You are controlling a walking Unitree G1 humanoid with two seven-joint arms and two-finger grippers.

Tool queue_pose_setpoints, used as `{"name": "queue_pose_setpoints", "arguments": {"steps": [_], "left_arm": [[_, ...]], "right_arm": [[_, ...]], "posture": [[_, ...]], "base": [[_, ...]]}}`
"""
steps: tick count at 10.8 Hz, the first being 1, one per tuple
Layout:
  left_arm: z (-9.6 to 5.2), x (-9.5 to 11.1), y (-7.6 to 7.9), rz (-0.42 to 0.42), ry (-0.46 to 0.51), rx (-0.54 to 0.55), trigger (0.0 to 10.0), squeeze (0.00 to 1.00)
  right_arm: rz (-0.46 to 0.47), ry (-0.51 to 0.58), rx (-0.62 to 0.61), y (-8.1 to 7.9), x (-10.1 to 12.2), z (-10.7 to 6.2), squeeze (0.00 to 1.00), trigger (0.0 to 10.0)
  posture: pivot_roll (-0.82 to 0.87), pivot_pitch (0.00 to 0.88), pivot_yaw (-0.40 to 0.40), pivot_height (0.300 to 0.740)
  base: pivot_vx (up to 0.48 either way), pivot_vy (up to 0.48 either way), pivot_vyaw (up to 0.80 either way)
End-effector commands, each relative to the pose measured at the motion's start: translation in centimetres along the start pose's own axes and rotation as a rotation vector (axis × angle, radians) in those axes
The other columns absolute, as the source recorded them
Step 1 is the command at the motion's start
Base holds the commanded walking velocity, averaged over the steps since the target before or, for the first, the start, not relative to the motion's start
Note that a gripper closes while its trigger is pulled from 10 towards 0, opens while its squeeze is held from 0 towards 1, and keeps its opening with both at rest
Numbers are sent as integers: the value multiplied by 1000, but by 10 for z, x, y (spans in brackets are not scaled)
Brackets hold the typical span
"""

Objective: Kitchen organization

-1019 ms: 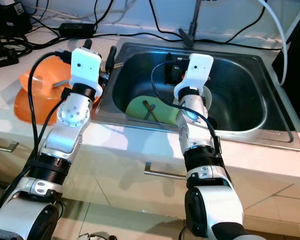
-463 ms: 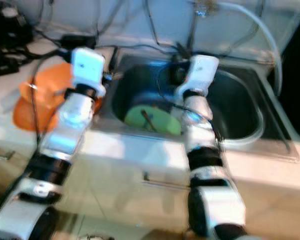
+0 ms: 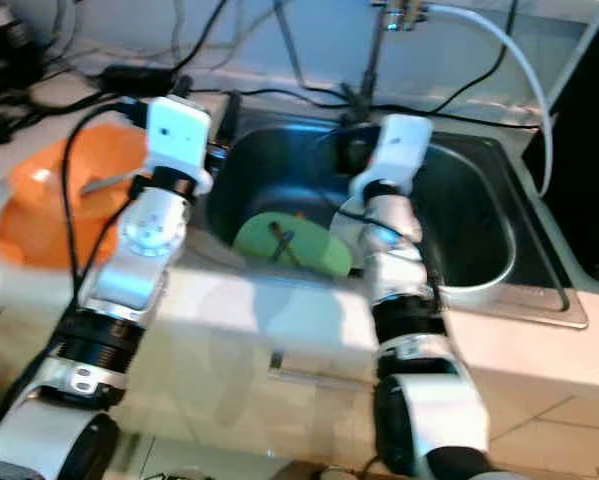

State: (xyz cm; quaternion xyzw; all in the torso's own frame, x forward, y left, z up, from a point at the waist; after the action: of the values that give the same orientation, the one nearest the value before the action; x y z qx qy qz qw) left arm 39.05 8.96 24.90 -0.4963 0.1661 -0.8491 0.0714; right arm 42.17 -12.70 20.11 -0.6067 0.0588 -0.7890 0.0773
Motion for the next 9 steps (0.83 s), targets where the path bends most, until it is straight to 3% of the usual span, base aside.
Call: {"name": "queue_pose_setpoints", "arguments": {"steps": [1, 3, 4, 5, 7, 8, 9], "left_arm": [[0, 2, -2, 2, 8, 3, 10000, 0], [0, 3, 4, 12, 10, -58, 10000, 0], [-2, -2, 16, 86, -15, -204, 10000, 0], [-4, -9, 18, 153, -39, -255, 10000, 0], [-7, -24, 12, 285, -103, -293, 10000, 0], [-5, -32, 5, 408, -146, -298, 10000, 0], [-2, -33, 4, 450, -152, -295, 10000, 0]], "right_arm": [[0, 19, -2, 1, 6, 2, 0, 10000], [2, 15, 0, 0, 5, 2, 0, 10000], [4, 14, 0, 0, 5, 2, 0, 10000], [4, 15, 0, -1, 4, 1, 0, 10000], [5, 15, -3, 0, 4, 0, 0, 10000], [5, 12, -3, 0, 2, 0, 0, 10000], [7, 8, 0, -1, 1, 0, 0, 10000]], "posture": [[91, 0, -14, 740], [94, 0, -14, 740], [97, 0, -13, 740], [93, 0, -9, 740], [92, 0, -7, 740], [97, 0, -7, 740], [97, 0, -7, 740]], "base": [[0, 0, 0], [0, 0, 0], [0, 0, 0], [0, 0, 0], [0, 0, 0], [0, 0, 0], [0, 0, 0]]}}
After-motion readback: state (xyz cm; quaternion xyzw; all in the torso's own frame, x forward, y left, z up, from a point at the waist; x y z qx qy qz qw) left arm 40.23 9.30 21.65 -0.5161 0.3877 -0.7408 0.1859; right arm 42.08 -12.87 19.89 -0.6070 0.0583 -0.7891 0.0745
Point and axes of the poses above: a point about 5 cm out from each wrist's last joint towards the gripper, its own z axis pointing out of the wrist towards the gripper, its own x axis along the axis of the wrist's last joint, y = z × x, the point moved 4 cm from there along z, pointing out of the wrist towards the gripper, and after that the axes turned 3 degrees about z, right-handed, at the moved point
